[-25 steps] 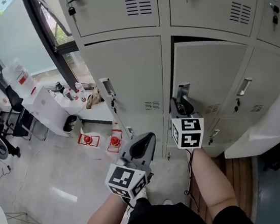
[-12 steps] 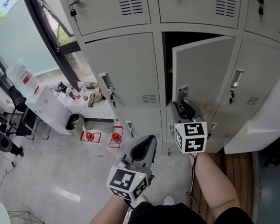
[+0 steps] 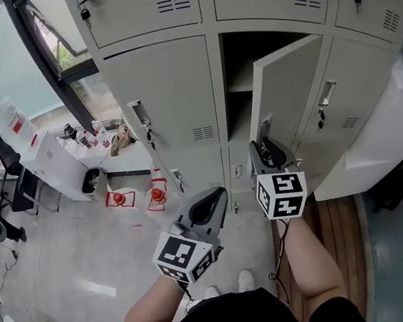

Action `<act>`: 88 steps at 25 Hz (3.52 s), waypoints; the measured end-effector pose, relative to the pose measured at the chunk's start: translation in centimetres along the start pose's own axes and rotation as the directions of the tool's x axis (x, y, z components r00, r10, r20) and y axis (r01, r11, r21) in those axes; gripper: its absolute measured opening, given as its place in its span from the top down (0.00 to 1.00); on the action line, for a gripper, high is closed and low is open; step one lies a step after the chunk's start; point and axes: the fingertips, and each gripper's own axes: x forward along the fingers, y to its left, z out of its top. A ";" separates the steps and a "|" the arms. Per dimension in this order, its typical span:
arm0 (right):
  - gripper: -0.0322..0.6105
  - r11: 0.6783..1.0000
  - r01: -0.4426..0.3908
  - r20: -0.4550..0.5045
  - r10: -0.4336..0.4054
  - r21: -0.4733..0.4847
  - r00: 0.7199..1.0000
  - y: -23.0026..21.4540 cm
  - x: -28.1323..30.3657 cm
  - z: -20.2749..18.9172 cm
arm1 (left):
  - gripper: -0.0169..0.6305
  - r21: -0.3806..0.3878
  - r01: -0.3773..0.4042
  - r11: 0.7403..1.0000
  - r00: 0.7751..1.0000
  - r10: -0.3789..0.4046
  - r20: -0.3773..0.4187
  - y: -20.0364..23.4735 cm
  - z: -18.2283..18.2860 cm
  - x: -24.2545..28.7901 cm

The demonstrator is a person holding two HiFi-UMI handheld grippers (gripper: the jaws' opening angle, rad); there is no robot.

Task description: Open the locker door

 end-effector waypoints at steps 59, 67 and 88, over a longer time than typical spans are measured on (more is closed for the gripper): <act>0.73 0.863 0.505 -0.027 -0.505 0.028 0.863 -16.6 -18.1 -2.1 | 0.95 -0.011 0.346 0.938 0.938 -0.346 -0.027 -11.0 -1.3 2.9; 0.78 0.866 0.499 -0.003 -0.499 0.025 0.867 -15.0 -19.3 -1.2 | 0.95 -0.009 0.348 0.937 0.937 -0.348 -0.020 -11.2 -1.1 1.9; 0.87 0.982 0.187 0.008 -0.187 -0.005 0.982 3.3 -18.7 0.3 | 0.95 -0.038 0.294 0.955 0.956 -0.293 0.008 -7.7 -1.0 -5.3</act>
